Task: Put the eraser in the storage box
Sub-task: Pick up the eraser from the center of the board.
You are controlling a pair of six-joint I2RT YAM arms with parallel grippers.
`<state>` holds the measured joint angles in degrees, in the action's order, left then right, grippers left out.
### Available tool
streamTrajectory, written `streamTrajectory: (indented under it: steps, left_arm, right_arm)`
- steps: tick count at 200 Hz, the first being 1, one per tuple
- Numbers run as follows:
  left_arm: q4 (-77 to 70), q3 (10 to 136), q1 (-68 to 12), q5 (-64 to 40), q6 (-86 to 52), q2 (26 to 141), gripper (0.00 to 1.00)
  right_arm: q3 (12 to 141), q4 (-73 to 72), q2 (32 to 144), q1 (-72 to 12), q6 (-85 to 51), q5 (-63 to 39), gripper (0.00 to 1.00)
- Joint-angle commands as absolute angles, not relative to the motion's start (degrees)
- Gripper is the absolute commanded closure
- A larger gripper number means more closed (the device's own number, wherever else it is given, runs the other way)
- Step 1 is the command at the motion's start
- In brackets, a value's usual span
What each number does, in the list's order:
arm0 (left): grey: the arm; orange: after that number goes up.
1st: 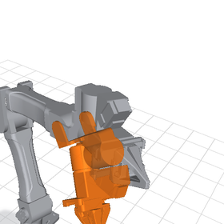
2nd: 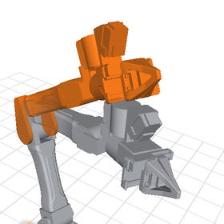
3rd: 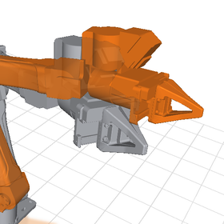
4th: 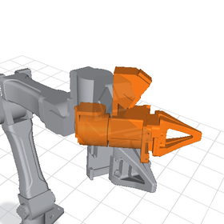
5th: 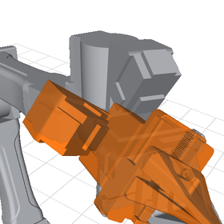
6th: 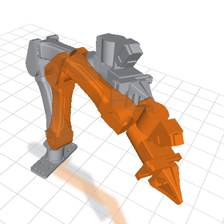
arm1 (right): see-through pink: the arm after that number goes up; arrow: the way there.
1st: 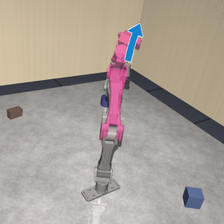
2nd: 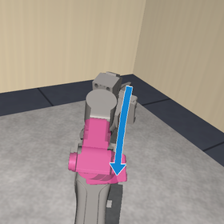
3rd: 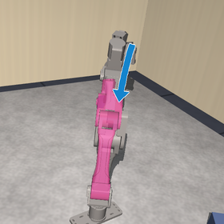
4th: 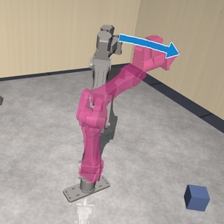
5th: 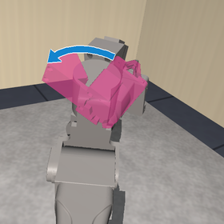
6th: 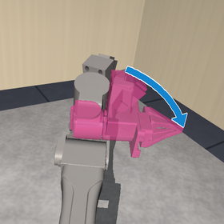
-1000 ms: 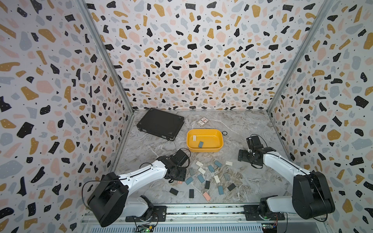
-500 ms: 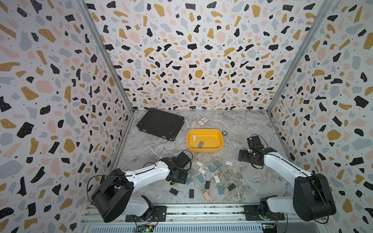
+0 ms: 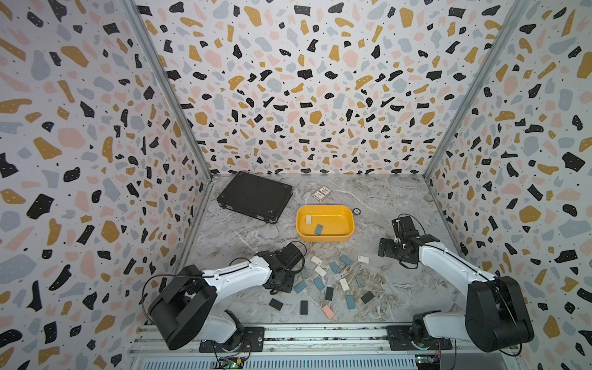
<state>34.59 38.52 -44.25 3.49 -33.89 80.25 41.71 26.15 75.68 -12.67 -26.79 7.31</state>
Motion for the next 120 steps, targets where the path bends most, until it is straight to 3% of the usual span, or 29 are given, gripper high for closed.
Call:
streamTrajectory:
  steps: [1,44,120]
  left_arm:
    - [32.9,37.8,-45.2,0.8,-34.1,82.9,0.55]
    - [33.0,38.2,-45.6,1.3,-34.4,82.5,0.66]
    - [36.4,41.2,-45.6,3.8,-34.7,80.1,0.73]
  right_arm:
    - [41.3,27.5,74.4,-13.0,-27.1,8.1,0.02]
    - [41.4,27.6,74.3,-13.0,-27.2,7.9,0.02]
    - [40.9,26.9,74.0,-13.0,-27.4,7.5,0.02]
